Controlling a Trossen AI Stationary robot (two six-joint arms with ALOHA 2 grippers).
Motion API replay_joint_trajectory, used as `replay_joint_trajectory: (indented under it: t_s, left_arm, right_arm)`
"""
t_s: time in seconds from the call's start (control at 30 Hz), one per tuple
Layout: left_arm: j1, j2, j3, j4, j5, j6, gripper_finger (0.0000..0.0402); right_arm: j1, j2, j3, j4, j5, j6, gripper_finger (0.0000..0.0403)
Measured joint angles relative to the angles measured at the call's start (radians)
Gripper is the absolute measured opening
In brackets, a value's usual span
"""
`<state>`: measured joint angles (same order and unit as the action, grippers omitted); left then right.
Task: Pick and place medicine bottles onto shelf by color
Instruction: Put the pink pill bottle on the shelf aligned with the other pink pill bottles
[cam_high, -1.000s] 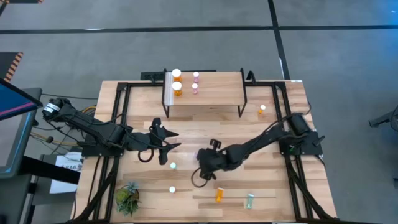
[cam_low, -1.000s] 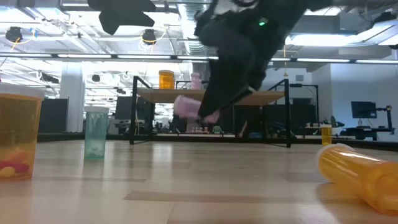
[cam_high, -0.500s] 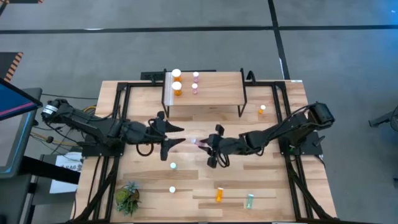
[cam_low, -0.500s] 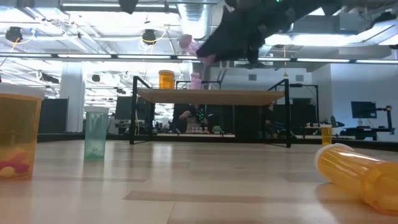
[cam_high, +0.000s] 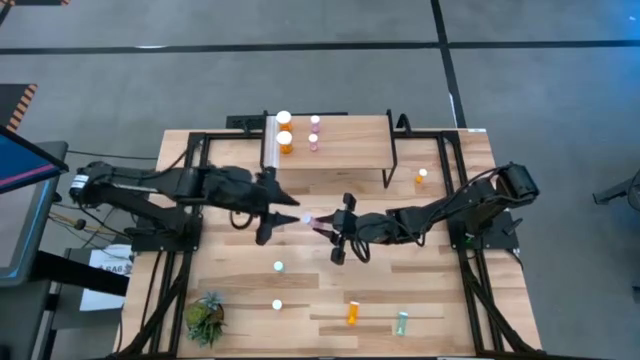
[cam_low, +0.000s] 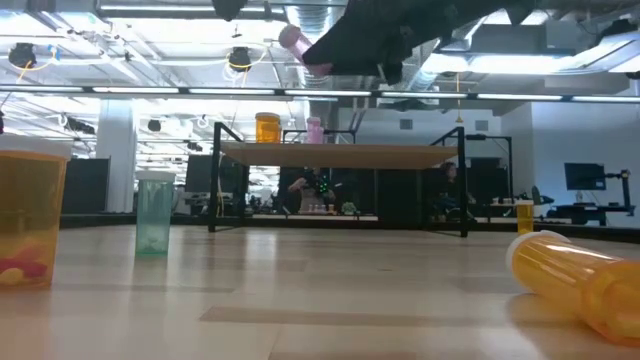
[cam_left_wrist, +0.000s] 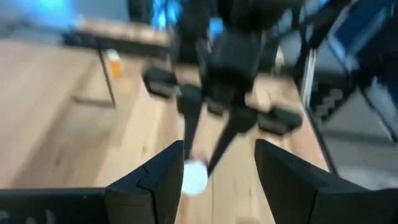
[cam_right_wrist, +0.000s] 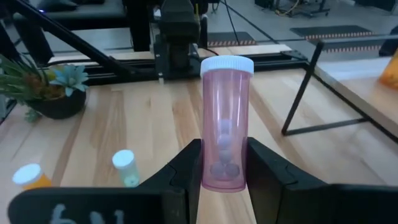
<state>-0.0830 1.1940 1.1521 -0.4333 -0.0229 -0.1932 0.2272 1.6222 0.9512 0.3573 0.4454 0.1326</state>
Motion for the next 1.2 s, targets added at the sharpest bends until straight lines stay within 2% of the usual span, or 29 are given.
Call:
replay_joint_trajectory:
  t_s: [0.13, 0.3, 0.47, 0.77, 0.9, 1.2]
  left_arm:
    - [0.006, 0.093, 0.113, -0.186, -0.007, 0.079, 0.0183]
    - [0.007, 0.200, 0.220, -0.237, 0.021, 0.120, 0.0183]
    - [0.006, 0.267, 0.315, -0.366, 0.036, 0.169, 0.0183]
    - [0.005, 0.265, 0.324, -0.397, 0.013, 0.175, 0.0202]
    - [0.006, 0.266, 0.290, -0.389, -0.009, 0.196, 0.0204]
    - [0.005, 0.276, 0.283, -0.370, 0.008, 0.198, 0.0204]
  right_arm:
    - [0.000, 0.000, 0.000, 0.006, 0.000, -0.003, 0.0120]
    - [0.000, 0.000, 0.000, 0.009, 0.000, -0.011, 0.0121]
    - [0.002, 0.000, 0.000, 0.003, 0.000, -0.012, 0.0121]
    - [0.002, 0.000, 0.000, 0.027, -0.001, -0.012, 0.0121]
    - [0.006, 0.000, 0.000, 0.037, -0.002, -0.013, 0.0121]
    - [0.014, 0.000, 0.000, 0.047, -0.002, -0.029, 0.0121]
